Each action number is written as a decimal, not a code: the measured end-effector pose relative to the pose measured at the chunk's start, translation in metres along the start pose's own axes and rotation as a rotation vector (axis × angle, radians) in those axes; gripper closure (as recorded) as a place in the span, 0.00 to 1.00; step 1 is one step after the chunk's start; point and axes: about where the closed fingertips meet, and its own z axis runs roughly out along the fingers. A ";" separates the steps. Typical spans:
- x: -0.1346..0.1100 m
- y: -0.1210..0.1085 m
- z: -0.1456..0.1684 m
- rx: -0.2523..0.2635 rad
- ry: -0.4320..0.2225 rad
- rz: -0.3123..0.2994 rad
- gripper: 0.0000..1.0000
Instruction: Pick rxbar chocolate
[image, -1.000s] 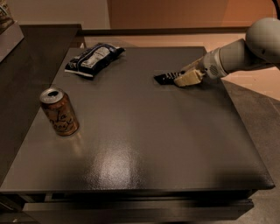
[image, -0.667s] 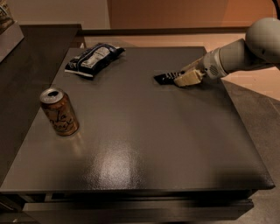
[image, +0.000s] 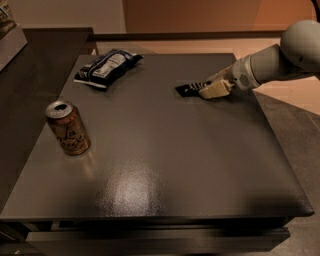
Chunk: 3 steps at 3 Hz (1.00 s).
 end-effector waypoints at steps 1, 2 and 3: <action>0.000 0.000 0.000 0.000 0.000 0.000 1.00; 0.000 0.000 0.000 0.000 0.000 0.000 1.00; 0.000 0.000 0.000 0.000 0.000 0.000 1.00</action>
Offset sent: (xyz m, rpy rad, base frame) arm -0.0644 0.0317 0.1388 0.1130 -0.2236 0.0791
